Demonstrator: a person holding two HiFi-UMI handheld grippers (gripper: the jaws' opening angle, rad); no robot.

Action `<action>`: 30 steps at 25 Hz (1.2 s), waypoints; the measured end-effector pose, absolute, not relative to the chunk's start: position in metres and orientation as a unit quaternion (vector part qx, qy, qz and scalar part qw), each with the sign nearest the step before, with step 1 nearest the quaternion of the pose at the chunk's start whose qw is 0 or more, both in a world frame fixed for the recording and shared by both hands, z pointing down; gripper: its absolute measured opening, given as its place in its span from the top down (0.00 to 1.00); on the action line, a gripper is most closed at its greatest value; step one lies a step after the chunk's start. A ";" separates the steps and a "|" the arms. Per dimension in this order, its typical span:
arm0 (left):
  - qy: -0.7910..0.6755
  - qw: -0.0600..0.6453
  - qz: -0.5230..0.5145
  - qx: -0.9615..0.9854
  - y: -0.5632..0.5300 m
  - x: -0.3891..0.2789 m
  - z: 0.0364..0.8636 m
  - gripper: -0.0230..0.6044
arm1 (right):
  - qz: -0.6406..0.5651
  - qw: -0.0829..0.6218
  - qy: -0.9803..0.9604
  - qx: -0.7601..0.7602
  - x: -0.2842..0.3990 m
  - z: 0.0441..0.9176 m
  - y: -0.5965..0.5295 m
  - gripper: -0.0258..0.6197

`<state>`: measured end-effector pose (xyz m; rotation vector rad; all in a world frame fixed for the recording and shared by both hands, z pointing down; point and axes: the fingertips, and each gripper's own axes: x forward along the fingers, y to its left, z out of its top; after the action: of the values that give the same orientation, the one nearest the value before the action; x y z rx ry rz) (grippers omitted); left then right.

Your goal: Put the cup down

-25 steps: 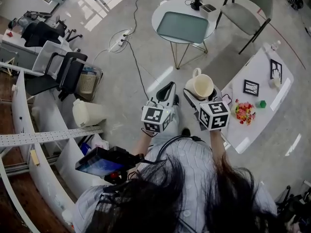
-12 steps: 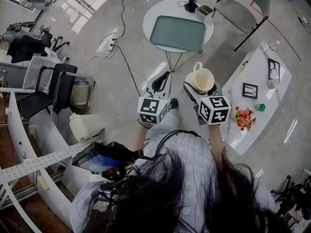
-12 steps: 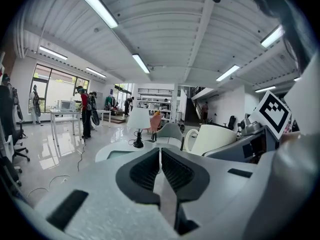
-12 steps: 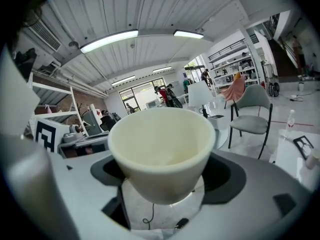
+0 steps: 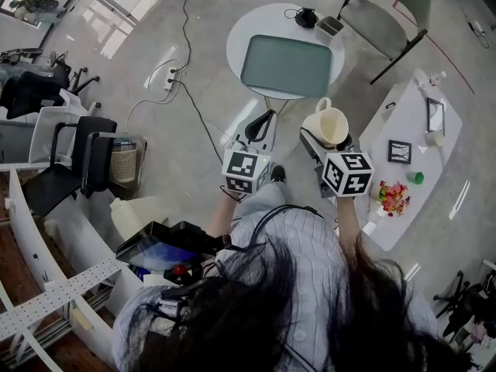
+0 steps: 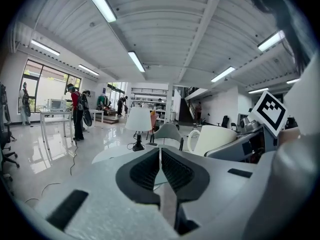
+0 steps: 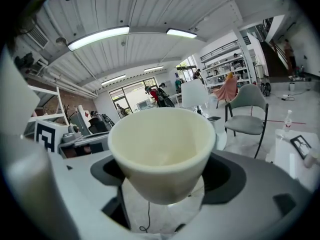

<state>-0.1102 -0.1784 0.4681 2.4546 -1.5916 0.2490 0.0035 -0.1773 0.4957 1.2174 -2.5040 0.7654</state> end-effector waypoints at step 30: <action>-0.521 0.124 0.086 0.840 -0.256 -0.142 0.493 0.94 | 0.271 0.144 -0.839 0.449 -0.017 0.516 -0.265 0.33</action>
<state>-0.1423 -0.2559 0.4927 2.4485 -1.5192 0.2495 -0.0171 -0.2647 0.5159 1.2940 -2.4183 0.7822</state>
